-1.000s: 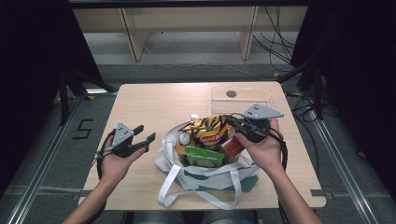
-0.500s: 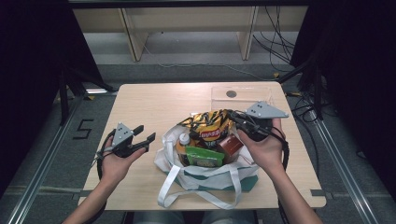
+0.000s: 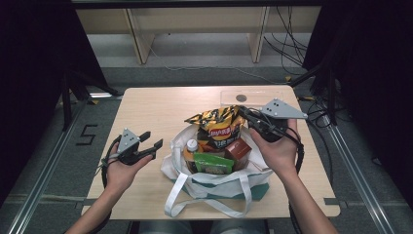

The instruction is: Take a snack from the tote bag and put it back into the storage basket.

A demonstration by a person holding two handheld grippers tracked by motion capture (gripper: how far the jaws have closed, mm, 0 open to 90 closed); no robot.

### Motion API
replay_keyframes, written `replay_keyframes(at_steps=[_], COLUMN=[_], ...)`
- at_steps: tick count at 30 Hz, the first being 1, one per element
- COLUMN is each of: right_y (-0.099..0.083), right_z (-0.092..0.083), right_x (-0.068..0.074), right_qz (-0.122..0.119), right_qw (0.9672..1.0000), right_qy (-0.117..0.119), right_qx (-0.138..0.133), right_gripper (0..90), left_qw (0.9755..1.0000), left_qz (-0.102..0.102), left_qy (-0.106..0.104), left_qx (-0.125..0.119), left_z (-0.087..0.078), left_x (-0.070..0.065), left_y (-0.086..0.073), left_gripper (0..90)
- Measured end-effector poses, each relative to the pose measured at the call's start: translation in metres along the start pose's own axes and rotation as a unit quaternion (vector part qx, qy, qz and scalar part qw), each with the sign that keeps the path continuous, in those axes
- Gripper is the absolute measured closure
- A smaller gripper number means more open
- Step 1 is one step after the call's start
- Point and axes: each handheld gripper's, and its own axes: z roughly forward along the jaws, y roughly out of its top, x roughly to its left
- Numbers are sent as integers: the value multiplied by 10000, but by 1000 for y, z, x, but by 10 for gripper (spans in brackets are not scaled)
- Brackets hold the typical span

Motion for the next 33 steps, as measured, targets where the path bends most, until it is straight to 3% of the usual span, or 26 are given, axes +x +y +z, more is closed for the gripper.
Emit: replay_keyframes(at_steps=[4,5,8,9,10,14,15,17,18,26,27,33], right_y=[6,7,10,11,12,14,14,16,16,25,26,31], right_z=[-2,-2,-3,-3,-3,-6,-7,-8,-9,-14,-15,-18], right_x=[-1,0,-1,0,-2,-3,-2,-4,-3,-7,-7,-9], right_qz=[-157,-60,-153,-32,-156,-54,67,-57,40,-67,25,46], right_qw=[9998,9998,9996,9997,9993,9991,9994,9989,9991,9975,9979,9968], right_qy=[-89,-72,-104,-106,-166,-208,-131,-210,-198,-331,-285,-358], right_qx=[-131,-149,-225,-227,-305,-358,-323,-415,-364,-617,-588,-712], right_gripper=[900,900,900,900,900,900,900,900,900,900,900,900], left_qw=[10000,10000,10000,10000,10000,10000,10000,10000,10000,10000,10000,10000], left_qz=[18,17,14,12,11,16,21,28,43,23,29,32], left_qy=[3,4,9,10,10,3,3,-6,-10,0,-4,-3], left_qx=[24,22,24,26,27,44,47,52,52,49,50,54], left_z=[0,0,0,0,0,0,1,1,1,1,1,1], left_x=[0,0,0,0,0,0,0,0,0,-1,-1,0], left_y=[0,0,0,0,0,-1,-1,-1,-1,-1,-1,-1], left_gripper=[419,418,419,418,418,418,418,418,418,418,418,418])
